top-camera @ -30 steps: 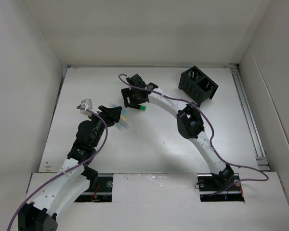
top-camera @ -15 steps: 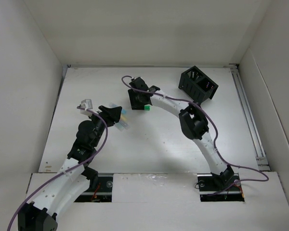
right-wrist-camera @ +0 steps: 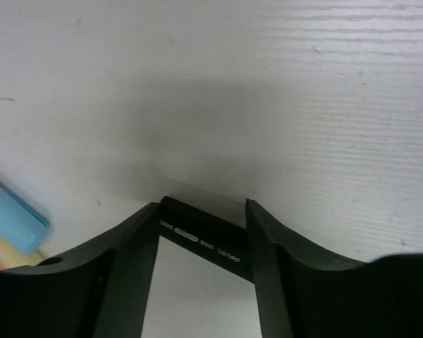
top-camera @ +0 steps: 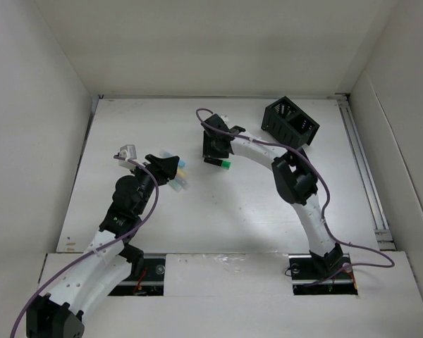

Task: Sort the stationery into containers
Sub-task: Move the pen to the center of the board, then pick up the pen from the center of the board.

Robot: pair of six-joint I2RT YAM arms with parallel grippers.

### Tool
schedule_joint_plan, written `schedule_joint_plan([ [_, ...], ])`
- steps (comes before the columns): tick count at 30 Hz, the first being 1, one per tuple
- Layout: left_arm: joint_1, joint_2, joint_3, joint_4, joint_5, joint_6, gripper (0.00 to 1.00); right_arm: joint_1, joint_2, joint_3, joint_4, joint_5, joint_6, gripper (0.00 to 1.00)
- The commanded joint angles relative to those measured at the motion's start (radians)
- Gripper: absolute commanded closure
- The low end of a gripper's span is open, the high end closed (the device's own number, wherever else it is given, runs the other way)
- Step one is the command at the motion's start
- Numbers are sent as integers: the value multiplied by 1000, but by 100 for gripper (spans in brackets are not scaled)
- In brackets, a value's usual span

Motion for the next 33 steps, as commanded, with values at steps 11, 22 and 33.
schedule_joint_plan([
  [11, -4, -4, 19, 42, 26, 2, 46, 9, -123, -38, -34, 6, -34, 24],
  [22, -4, 5, 10, 63, 35, 2, 46, 95, 1, 109, -156, 224, -168, 6],
  [33, -4, 5, 10, 63, 26, 2, 46, 95, 55, 163, -162, 313, -230, 6],
])
